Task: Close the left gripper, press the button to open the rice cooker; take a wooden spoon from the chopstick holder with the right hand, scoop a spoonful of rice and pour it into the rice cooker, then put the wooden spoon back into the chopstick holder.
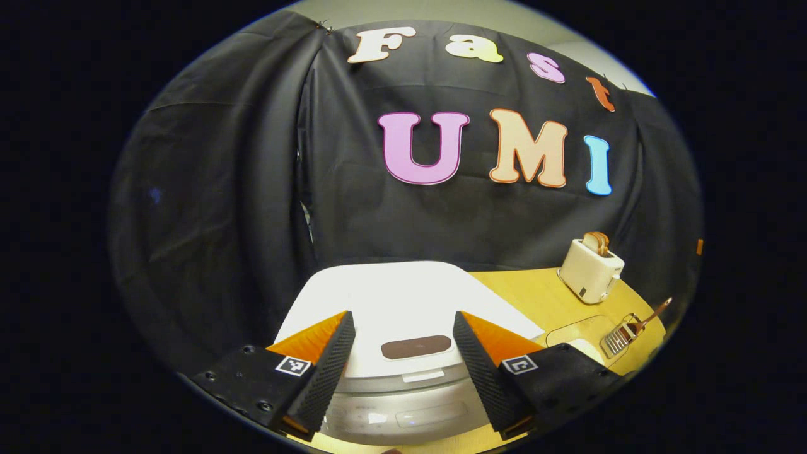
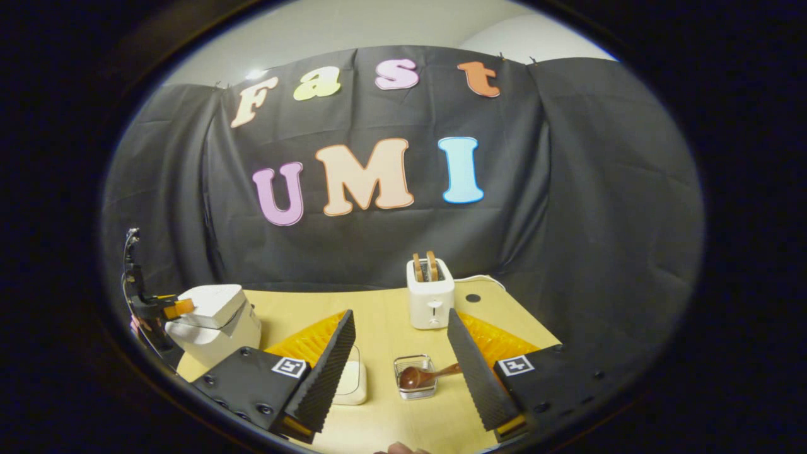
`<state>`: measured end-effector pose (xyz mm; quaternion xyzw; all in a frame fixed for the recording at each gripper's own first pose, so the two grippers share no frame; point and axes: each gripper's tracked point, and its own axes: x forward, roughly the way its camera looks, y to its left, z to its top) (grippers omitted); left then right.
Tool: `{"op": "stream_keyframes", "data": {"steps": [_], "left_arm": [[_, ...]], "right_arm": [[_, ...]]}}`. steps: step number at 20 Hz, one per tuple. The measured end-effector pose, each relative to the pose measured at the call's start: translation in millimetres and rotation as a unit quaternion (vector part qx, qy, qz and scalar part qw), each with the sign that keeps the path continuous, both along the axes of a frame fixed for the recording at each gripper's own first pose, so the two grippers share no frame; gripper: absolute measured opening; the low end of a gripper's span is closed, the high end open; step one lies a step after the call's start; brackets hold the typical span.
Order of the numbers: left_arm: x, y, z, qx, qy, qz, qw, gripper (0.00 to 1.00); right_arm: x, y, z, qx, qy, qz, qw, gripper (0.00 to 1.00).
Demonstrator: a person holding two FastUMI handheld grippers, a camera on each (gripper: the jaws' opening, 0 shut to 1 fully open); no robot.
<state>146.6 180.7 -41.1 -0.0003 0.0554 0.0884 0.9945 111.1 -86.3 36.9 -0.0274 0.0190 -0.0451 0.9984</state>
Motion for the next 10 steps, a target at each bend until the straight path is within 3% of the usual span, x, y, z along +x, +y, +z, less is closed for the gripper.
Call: {"op": "stream_keyframes", "data": {"steps": [3, 10], "left_arm": [[-1, 0, -17, 0.003, 0.018, 0.003, 1.0, 0.94], [0, -2, -23, 0.008, -0.013, 0.015, 1.0, 0.94]], "right_arm": [[-2, 2, -4, -0.001, 0.003, -0.002, 1.0, 0.93], [-11, 4, -11, 0.007, 0.009, -0.009, 1.0, 0.94]]}}
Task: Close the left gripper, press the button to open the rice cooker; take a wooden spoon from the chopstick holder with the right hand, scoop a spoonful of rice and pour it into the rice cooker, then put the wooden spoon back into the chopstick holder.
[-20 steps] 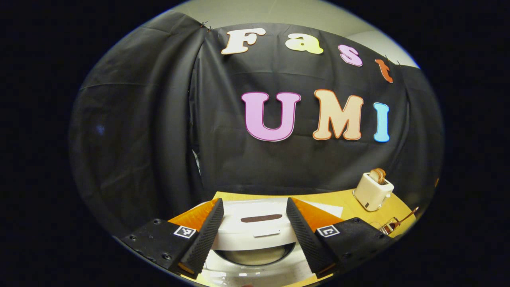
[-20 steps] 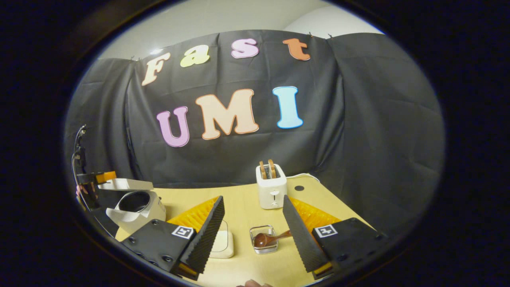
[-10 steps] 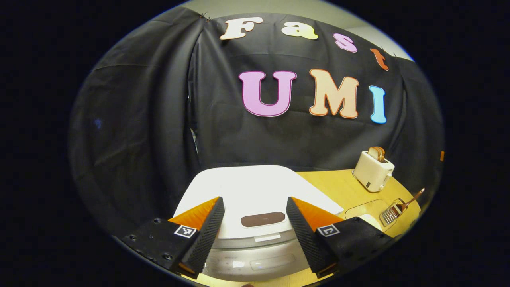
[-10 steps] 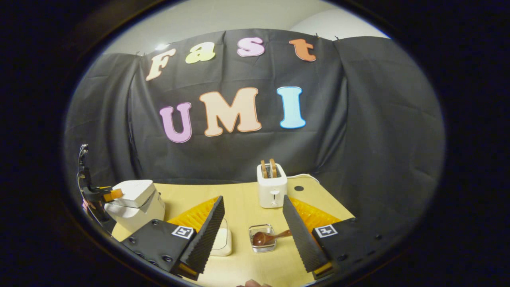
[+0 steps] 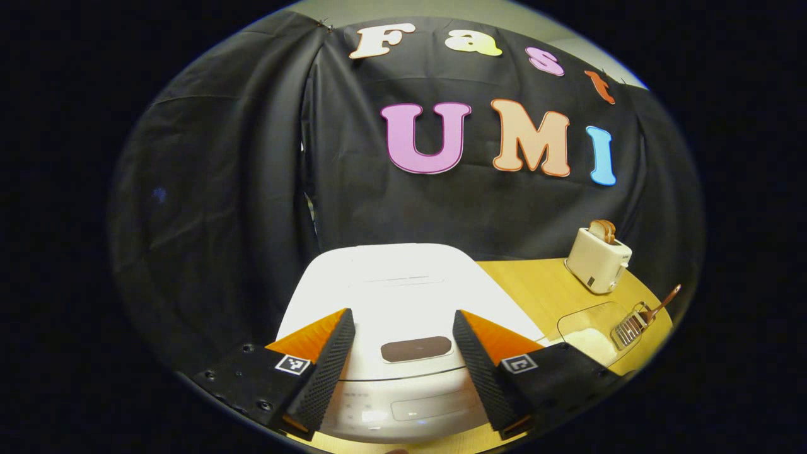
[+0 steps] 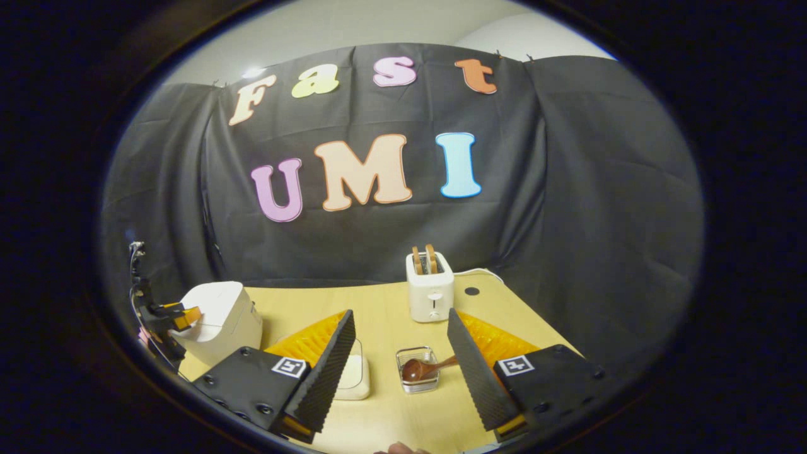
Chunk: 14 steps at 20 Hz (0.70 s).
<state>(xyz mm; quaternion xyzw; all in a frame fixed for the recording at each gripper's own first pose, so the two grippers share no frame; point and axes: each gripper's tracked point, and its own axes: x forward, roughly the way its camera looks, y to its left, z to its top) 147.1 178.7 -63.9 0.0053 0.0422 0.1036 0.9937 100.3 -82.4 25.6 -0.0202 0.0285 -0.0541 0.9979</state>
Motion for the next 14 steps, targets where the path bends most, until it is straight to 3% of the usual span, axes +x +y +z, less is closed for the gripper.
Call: {"op": "stream_keyframes", "data": {"steps": [8, 14], "left_arm": [[1, 1, 2, 0.007, 0.004, -0.015, 1.0, 0.91], [-4, -1, 14, -0.018, 0.017, -0.045, 0.999, 0.9]], "right_arm": [[-6, 9, -1, -0.002, -0.007, -0.008, 1.0, 0.93], [-8, 24, -2, 0.002, -0.016, -0.022, 1.0, 0.94]]}}
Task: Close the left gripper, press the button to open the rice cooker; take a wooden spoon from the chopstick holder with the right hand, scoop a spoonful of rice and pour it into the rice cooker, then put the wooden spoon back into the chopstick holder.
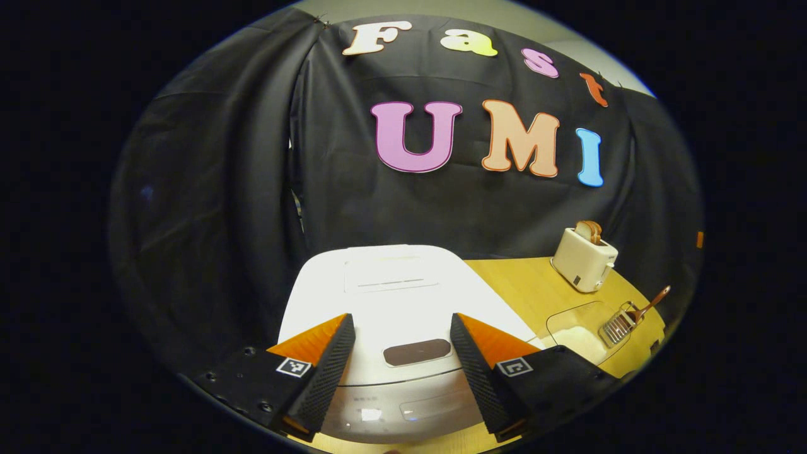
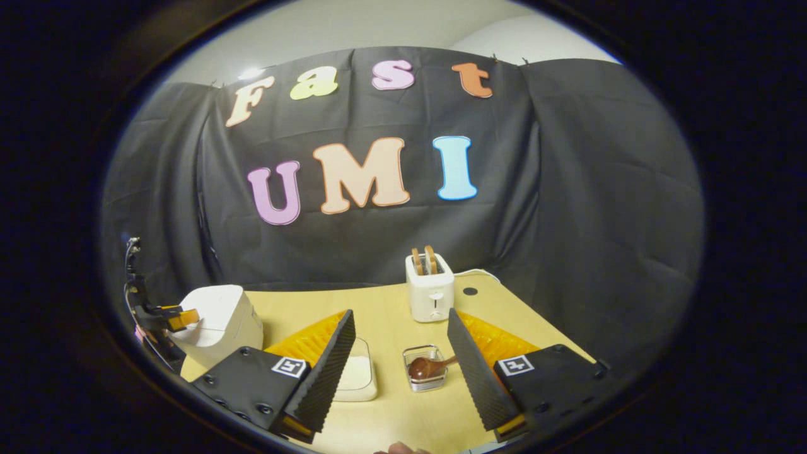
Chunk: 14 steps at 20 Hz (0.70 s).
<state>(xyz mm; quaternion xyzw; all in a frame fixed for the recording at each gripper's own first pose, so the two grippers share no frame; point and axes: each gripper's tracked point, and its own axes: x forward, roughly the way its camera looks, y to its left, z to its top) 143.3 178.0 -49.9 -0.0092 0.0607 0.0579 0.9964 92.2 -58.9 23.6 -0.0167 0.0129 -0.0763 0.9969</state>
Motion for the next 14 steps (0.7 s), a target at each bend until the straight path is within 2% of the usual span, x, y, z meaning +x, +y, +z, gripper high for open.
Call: {"op": "stream_keyframes", "data": {"steps": [7, 14], "left_arm": [[-16, -28, 62, 0.047, -0.043, -0.028, 0.998, 0.94], [-47, -100, 96, 0.037, -0.08, -0.043, 0.995, 0.95]], "right_arm": [[0, 29, 10, -0.005, -0.036, 0.003, 0.999, 0.93], [-16, 45, 20, 0.001, -0.062, 0.049, 0.997, 0.93]]}}
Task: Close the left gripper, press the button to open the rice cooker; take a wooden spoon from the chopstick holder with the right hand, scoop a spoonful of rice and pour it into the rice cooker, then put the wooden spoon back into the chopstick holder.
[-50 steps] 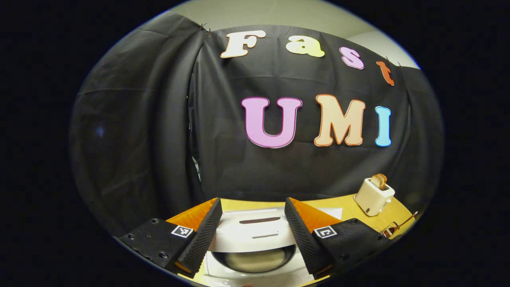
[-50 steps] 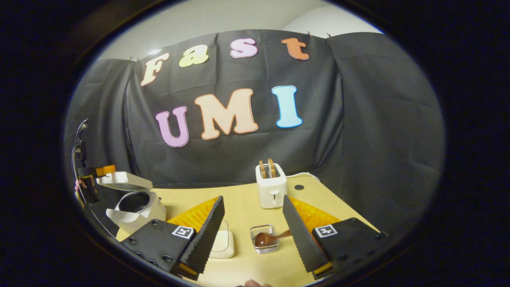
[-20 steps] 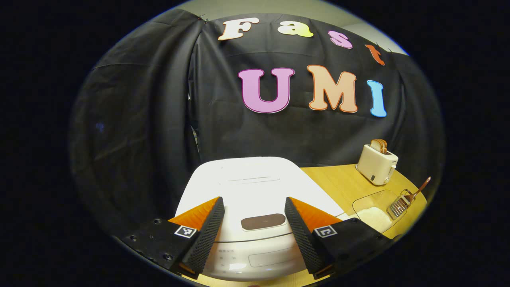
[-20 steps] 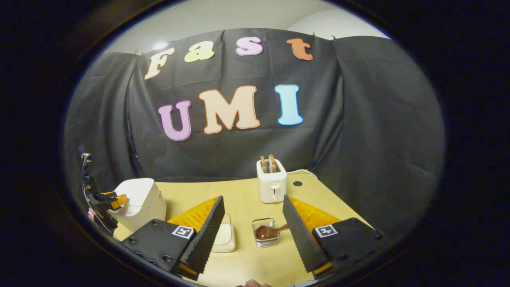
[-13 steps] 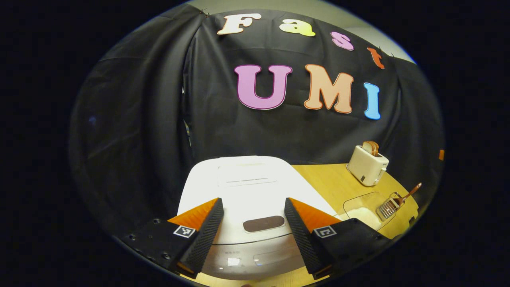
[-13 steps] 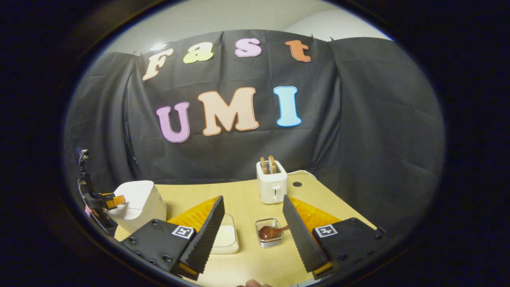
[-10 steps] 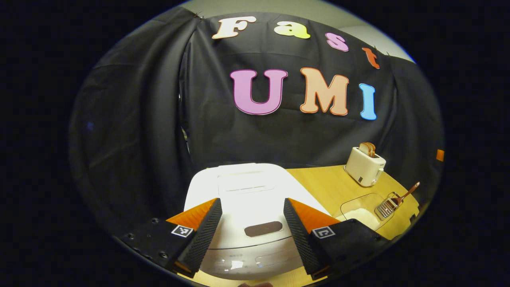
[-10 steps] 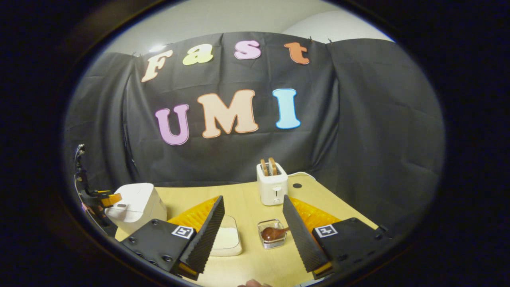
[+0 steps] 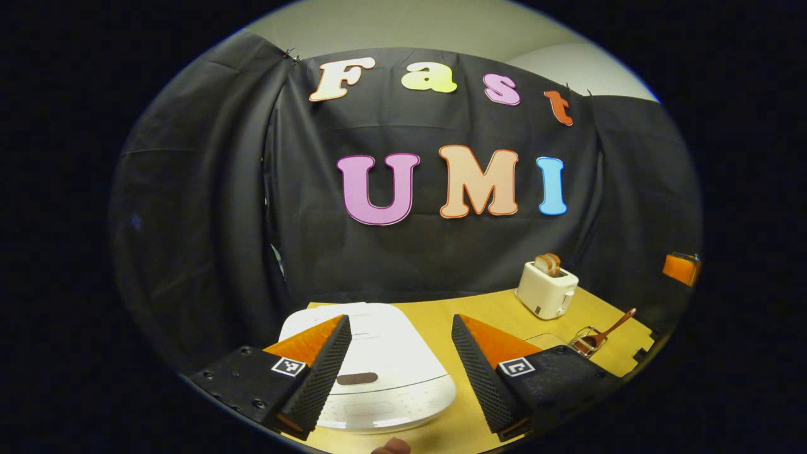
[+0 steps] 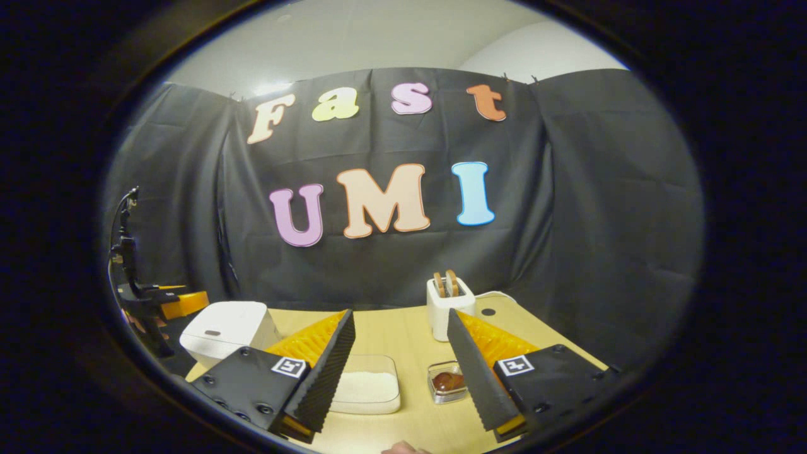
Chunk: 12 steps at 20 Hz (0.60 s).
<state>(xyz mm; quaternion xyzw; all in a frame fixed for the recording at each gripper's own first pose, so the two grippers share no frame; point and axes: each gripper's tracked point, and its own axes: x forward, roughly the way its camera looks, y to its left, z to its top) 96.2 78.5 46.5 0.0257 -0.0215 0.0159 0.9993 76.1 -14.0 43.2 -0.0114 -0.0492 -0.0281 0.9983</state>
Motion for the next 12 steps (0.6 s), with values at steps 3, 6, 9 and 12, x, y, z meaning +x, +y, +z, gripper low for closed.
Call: {"op": "stream_keyframes", "data": {"steps": [3, 6, 9, 12], "left_arm": [[-13, -24, -4, -0.004, 0.001, -0.002, 1.0, 0.95], [-20, -41, -11, -0.008, 0.006, 0.003, 1.0, 0.95], [-24, -60, -18, -0.023, 0.012, 0.004, 1.0, 0.95], [-25, -77, -17, -0.031, 0.009, 0.01, 0.999, 0.95]], "right_arm": [[-12, -11, 5, 0.009, -0.012, 0.007, 1.0, 0.93], [-22, -29, 3, 0.013, -0.014, 0.005, 1.0, 0.93], [-27, -51, 1, 0.004, -0.011, 0.001, 1.0, 0.94], [-34, -67, 3, 0.005, -0.012, 0.009, 1.0, 0.94]]}}
